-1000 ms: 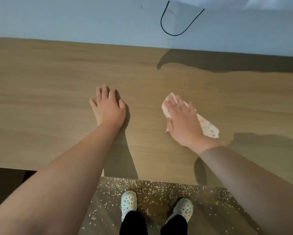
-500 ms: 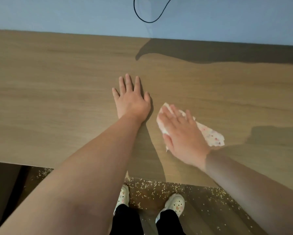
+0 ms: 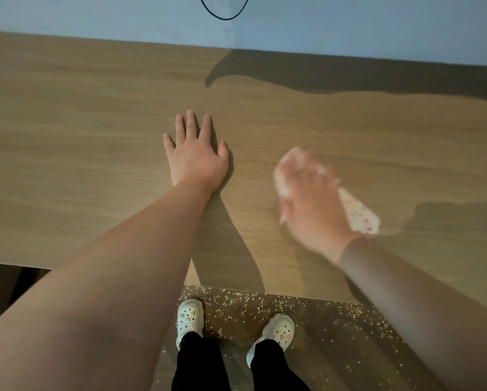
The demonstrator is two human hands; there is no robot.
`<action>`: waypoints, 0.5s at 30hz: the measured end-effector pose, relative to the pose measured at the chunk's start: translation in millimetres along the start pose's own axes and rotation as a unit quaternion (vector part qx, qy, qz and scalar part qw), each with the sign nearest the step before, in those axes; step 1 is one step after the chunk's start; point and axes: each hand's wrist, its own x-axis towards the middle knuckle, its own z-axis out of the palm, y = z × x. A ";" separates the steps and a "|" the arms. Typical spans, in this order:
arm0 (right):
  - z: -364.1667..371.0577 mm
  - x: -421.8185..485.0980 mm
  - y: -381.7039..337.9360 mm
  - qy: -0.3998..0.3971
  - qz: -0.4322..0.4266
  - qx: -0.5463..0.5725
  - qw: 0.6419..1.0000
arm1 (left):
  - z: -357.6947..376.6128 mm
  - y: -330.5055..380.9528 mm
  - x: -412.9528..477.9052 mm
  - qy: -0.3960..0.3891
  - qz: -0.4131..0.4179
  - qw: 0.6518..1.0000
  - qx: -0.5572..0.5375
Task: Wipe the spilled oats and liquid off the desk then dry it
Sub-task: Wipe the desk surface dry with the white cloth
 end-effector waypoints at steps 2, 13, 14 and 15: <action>9.0 -38.6 -23.3 -0.065 -0.220 0.025 0.973 | -0.1 0.0 0.5 0.002 -0.003 1.000 -0.003; 0.3 19.3 25.0 0.000 -0.018 -0.013 1.000 | 1.5 -0.6 -0.3 0.013 -0.003 1.000 0.002; 6.3 5.4 17.3 -0.031 -0.123 -0.015 0.992 | 1.7 -0.4 -0.4 0.013 -0.003 1.000 0.001; 7.1 -9.4 9.9 -0.061 -0.235 -0.011 0.970 | 1.7 -0.2 -0.4 0.014 -0.003 1.000 0.001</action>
